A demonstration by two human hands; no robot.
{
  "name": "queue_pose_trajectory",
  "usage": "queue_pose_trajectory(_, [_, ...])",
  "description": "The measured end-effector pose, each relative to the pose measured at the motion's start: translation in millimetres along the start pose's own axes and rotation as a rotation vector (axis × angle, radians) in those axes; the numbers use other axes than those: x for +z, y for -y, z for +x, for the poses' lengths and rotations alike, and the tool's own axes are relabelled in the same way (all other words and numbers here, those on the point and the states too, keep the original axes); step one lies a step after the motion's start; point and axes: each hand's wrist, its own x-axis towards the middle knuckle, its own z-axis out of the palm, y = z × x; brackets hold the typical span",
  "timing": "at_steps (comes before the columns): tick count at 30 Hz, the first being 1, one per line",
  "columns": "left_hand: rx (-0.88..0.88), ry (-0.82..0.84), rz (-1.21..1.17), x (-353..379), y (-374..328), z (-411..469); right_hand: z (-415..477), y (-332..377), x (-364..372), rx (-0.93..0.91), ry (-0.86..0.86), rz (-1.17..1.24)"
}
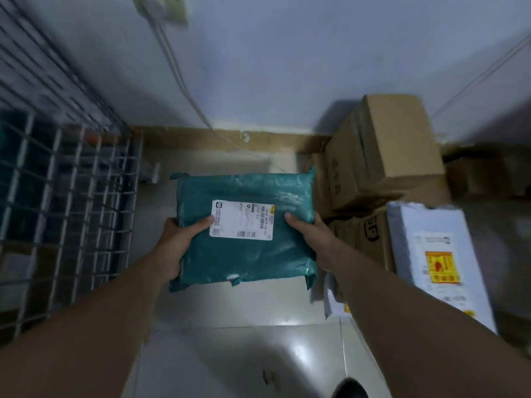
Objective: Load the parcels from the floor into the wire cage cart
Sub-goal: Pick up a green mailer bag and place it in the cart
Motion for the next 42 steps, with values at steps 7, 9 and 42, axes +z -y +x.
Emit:
queue_pose_trajectory(7, [0.246,0.049,0.013,44.3,-178.9,-144.5,-142.5,167.8,10.7,-0.246,-0.014,-0.041])
queue_pose_trajectory(9, [0.332,0.014,0.028,54.9,-228.4,-194.8,-196.5,213.7,11.4,-0.301,-0.009,-0.045])
queue_pose_trajectory(42, [1.223,-0.085,-0.424,-24.6,-680.4,-940.6,-931.0,706.9,180.4,-1.296,0.325,-0.139])
